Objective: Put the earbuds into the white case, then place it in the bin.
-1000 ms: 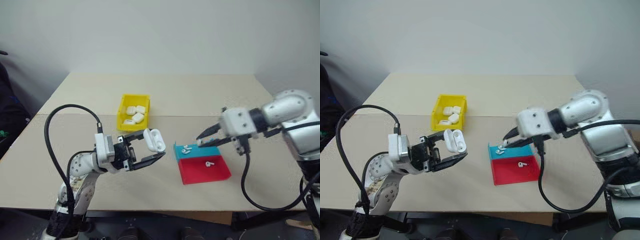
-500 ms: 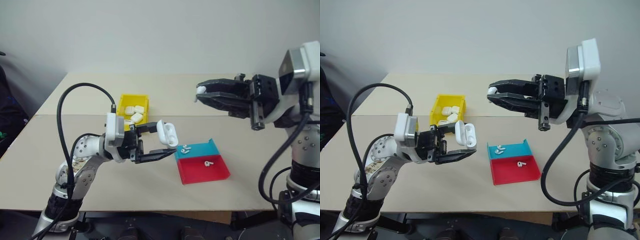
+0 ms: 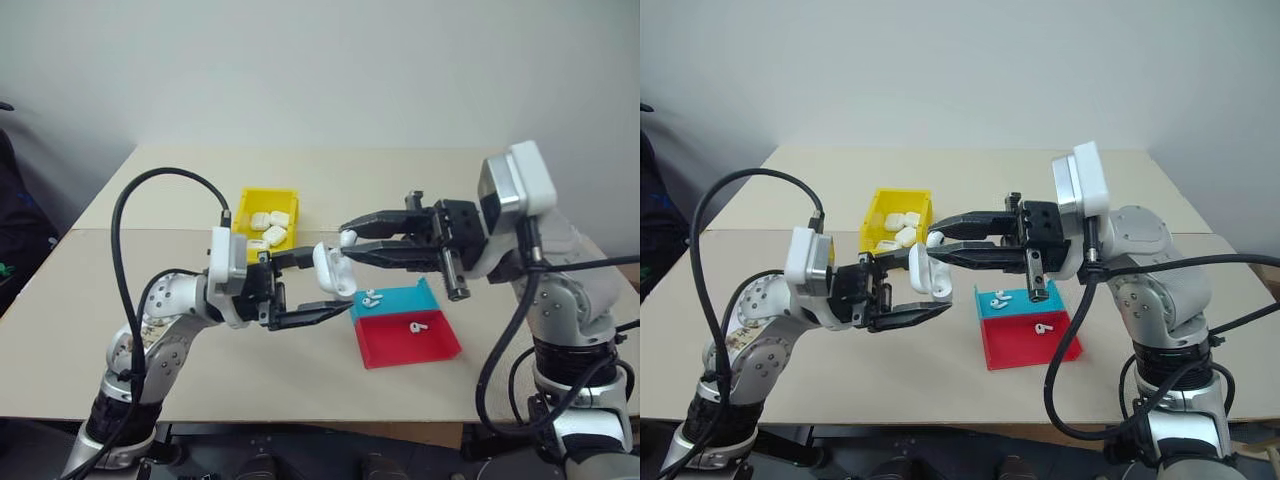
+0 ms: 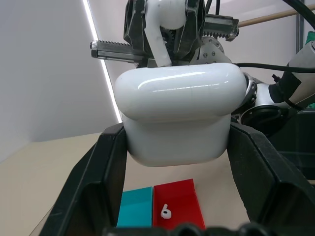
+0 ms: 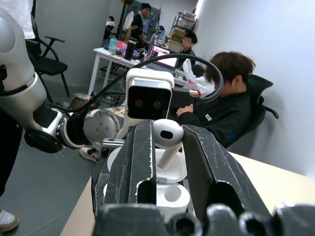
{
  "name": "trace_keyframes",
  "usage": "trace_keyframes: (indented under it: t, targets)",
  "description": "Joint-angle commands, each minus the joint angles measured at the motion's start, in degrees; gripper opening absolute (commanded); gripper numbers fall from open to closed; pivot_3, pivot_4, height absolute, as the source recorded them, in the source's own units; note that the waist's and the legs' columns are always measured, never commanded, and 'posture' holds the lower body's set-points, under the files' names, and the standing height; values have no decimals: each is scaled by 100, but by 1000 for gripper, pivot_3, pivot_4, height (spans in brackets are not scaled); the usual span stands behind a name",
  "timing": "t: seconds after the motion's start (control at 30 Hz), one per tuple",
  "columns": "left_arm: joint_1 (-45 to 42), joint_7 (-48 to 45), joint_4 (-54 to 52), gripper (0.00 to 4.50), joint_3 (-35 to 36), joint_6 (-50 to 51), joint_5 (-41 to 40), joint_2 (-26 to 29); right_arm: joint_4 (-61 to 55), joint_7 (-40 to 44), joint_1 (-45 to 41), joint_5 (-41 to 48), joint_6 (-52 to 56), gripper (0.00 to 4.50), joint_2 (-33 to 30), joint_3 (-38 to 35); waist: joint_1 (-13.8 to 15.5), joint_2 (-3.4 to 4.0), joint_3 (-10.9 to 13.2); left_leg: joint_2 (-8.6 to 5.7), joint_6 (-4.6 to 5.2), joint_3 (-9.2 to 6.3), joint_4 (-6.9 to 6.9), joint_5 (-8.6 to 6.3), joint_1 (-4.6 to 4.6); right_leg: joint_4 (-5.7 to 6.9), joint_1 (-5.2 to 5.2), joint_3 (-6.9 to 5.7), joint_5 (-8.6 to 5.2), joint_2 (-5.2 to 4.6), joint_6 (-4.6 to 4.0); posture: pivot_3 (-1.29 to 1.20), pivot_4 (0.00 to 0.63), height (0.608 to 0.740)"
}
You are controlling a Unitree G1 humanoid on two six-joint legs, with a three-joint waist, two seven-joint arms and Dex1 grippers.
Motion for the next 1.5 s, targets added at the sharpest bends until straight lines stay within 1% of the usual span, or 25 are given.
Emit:
trace_keyframes:
  t: [0.03, 0.37, 0.77, 0.83, 0.87, 0.9, 0.97, 1.1, 1.2, 1.27, 1.3, 1.4, 1.5]
  targets:
    - [-16, 12, -274, 2767, 135, -105, -118, -32, -12, 106, -10, -124, -288, 635, 40, 3, 1, 0, 0, 0, 0, 0, 0, 0, 0, 0, 0, 0, 0, 0, 0, 0, 150, 740]
    - [11, -6, -299, 2767, 109, -138, -111, -95, 48, 183, 103, -614, -788, 635, 133, 202, -1, 0, 0, 0, 0, 1, -1, 0, 0, 0, -1, 0, 0, 0, 0, 0, 150, 740]
    - [13, -70, -239, 2767, 104, -203, -26, -123, 103, 336, 255, -936, -1244, 635, 133, 333, 0, 0, 0, 0, 0, 1, -1, 0, 0, 0, -1, 0, 0, 0, 0, 0, 150, 740]
    - [20, -83, -218, 2767, 99, -225, 1, -126, 101, 376, 244, -886, -1258, 1363, 132, 316, -1, 0, 0, 0, 0, 1, -1, 0, 0, 0, -1, 0, 0, 0, 0, 0, 150, 740]
    - [22, -83, -214, 2767, 97, -227, 9, -124, 104, 373, 239, -891, -1273, 1572, 131, 314, -2, 0, 0, 0, 0, 1, -1, 0, 1, 0, -1, 0, 0, 0, 0, 0, 150, 740]
    - [24, -83, -208, 2767, 97, -223, 15, -118, 107, 310, 236, -974, -1358, 1871, 153, 310, -2, 0, 0, 0, 0, 1, -1, 0, 1, 0, -1, 0, 0, 0, 0, 0, 150, 740]
    - [36, -84, -205, 2767, 91, -222, 37, -120, 113, 258, 240, -1089, -1481, 2576, 151, 306, -1, 0, 0, 0, 0, 1, -2, 0, 0, 0, -1, 0, 0, 0, 0, 0, 150, 740]
    - [142, -99, -161, 2767, 98, -250, 145, -97, 157, 511, 233, -924, -1522, 2576, 3, 173, 0, 0, 0, 0, 0, 1, -2, 0, 0, -1, -1, 0, 0, 0, 0, 0, 150, 740]
    - [500, -265, -36, 2767, 122, -489, 477, 100, 304, 555, 94, -659, -1417, 2576, -116, -128, -14, 0, 0, 0, 0, 2, -3, 0, 1, -2, -1, 0, 0, 0, 0, 0, 150, 740]
    - [641, -325, 0, 2767, 117, -617, 602, 173, 389, 527, 27, -591, -1352, 2576, -174, -201, -10, 0, 0, 0, 0, 3, -6, 0, 2, -1, -3, 1, -1, 0, -1, 0, 150, 740]
    - [813, -367, -6, 2767, 142, -676, 676, 263, 556, 500, -103, -701, -1126, 2576, -349, -139, -10, 0, 0, 0, 0, 2, -6, 0, 2, -1, -4, 0, 0, 1, -2, 0, 150, 740]
    - [1378, -505, -9, 2767, 222, -930, 902, 493, 1251, 469, -620, -1432, -554, 2576, -900, 335, -28, 1, 0, 0, 0, 10, -6, 0, 4, -2, -6, 3, 0, -4, -3, 0, 150, 740]
    - [1827, -584, 18, 2767, 221, -1246, 1172, 643, 1899, 858, -1085, -2316, -628, 2576, -1276, 1068, -26, 1, 0, 2, 0, 12, -12, 0, 5, -2, -12, 3, -6, -5, -15, 0, 150, 740]
